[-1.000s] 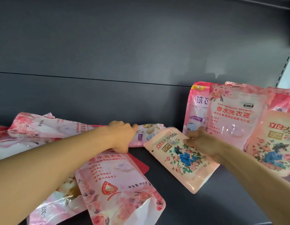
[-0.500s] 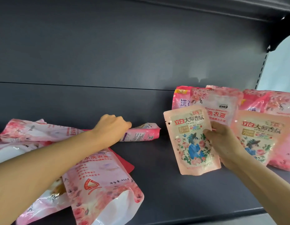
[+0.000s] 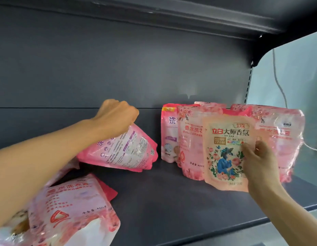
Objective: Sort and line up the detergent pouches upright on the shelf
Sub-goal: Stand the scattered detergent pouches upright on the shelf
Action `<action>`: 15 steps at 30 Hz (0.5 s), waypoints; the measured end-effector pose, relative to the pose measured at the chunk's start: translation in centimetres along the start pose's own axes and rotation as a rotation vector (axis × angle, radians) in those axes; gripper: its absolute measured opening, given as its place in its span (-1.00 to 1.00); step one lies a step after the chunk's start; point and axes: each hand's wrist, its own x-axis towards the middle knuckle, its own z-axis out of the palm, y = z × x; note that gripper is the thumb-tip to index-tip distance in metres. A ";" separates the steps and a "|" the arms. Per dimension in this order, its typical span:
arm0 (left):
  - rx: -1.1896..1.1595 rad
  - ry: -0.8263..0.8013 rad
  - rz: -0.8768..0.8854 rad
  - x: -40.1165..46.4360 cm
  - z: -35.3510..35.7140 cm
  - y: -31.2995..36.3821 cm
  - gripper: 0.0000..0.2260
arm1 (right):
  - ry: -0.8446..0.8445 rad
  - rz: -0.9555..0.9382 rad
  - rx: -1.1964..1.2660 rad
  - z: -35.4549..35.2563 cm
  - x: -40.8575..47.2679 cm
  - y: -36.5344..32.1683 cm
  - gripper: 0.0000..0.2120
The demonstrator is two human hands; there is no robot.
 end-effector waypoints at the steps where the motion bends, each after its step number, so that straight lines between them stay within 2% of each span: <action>1: -0.025 0.005 0.038 0.4 -0.4 0.2 -0.80 | 0.020 -0.007 -0.005 -0.2 0.0 0.2 -0.86; 8: -0.132 0.040 0.368 2.6 -3.5 2.5 -0.87 | 0.125 -0.026 -0.053 -0.8 0.5 2.9 -0.90; 13: -0.254 0.048 0.450 3.4 -5.0 4.7 -0.89 | 0.131 -0.066 -0.104 -1.4 1.0 4.2 -0.95; 15: -0.302 0.028 0.456 3.6 -5.3 5.4 -0.89 | 0.120 -0.095 -0.138 -1.8 1.0 4.2 -0.91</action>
